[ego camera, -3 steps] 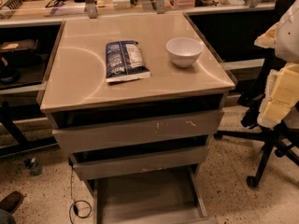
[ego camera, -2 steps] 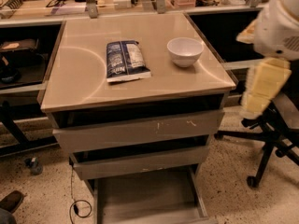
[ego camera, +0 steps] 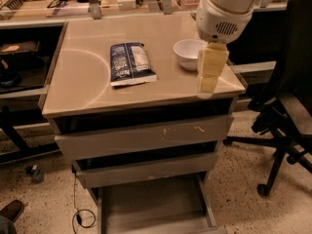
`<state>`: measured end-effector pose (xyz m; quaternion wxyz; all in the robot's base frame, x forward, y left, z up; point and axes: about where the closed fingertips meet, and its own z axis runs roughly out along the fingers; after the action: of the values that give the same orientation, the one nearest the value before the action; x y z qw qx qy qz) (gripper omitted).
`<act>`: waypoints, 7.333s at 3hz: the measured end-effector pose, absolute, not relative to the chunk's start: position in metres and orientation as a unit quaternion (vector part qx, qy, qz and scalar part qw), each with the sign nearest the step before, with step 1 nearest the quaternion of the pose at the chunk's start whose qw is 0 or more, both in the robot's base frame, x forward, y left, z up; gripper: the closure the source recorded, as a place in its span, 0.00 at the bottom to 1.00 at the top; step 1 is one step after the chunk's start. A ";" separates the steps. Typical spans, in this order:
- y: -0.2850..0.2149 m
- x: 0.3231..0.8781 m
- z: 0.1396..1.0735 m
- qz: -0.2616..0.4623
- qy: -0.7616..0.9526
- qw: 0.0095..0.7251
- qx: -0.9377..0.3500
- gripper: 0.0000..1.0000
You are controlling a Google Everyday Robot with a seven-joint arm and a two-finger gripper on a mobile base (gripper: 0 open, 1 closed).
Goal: Place blue chip bag into bottom drawer
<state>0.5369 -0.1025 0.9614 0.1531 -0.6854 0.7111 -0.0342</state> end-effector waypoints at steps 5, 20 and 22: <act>-0.052 0.661 0.953 -0.013 0.693 0.190 -0.696 0.00; 0.078 0.754 0.824 0.107 0.634 0.201 -0.739 1.00; 0.095 0.750 0.859 0.092 0.608 0.230 -0.754 1.00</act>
Offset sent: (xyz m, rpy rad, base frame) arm 0.0917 0.0422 -0.0012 0.0969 -0.0091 0.0093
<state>0.7501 0.0951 0.8586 0.2302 -0.7543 0.6079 0.0922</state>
